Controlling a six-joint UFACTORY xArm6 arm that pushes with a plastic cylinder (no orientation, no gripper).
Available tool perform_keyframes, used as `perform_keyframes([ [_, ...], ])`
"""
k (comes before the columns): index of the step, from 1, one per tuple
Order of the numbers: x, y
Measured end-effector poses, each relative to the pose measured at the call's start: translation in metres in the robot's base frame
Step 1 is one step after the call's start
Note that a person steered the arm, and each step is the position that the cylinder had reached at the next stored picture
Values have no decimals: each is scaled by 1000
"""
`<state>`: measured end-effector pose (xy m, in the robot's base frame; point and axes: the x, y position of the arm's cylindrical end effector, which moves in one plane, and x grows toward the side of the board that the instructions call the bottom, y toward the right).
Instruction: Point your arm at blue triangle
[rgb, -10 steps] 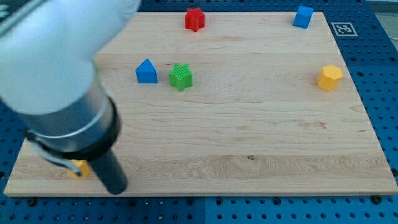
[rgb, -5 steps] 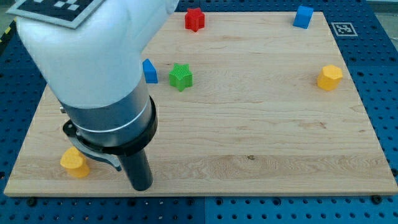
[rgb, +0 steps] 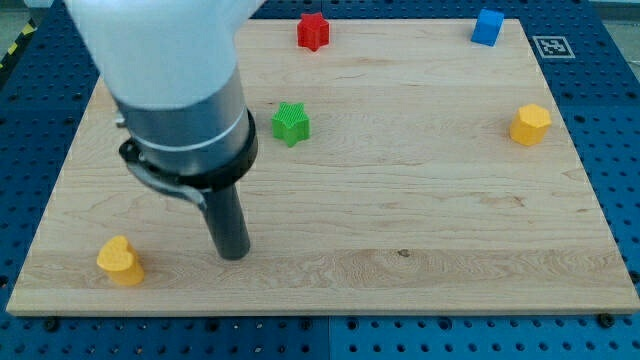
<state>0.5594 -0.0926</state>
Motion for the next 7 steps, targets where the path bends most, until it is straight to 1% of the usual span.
perform_keyframes([
  [4, -121, 0],
  [5, -128, 0],
  [7, -171, 0],
])
